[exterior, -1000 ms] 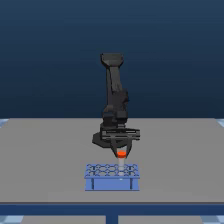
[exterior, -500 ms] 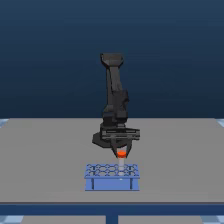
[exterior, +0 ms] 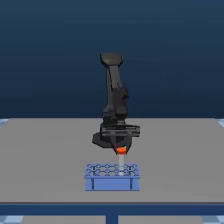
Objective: Pick up the centrifuge tube on the rack
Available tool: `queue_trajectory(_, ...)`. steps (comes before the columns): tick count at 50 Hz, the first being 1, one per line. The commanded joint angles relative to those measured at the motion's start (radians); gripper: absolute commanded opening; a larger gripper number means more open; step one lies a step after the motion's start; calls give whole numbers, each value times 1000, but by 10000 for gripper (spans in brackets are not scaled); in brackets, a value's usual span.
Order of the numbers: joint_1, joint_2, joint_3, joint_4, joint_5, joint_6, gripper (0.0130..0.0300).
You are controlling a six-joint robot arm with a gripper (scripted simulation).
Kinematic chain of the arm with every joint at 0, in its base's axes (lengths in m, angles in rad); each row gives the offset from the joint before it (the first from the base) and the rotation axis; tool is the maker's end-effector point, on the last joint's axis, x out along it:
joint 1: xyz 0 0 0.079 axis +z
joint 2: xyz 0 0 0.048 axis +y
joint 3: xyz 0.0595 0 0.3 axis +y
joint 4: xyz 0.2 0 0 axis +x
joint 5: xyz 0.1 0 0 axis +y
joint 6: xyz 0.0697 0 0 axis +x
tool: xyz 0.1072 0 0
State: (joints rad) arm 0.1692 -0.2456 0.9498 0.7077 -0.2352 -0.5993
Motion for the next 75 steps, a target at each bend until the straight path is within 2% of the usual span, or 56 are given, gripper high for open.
queue_trajectory(1, 0, -10, -7, 50, 21, -62, 130)
queue_trajectory(17, 0, -48, -32, 296, 61, -312, 130)
queue_trajectory(32, 0, -72, -51, 533, 80, -552, 130)
queue_trajectory(54, 0, -98, -74, 849, 89, -872, 130)
queue_trajectory(75, 0, -124, -102, 1205, 79, -1232, 130)
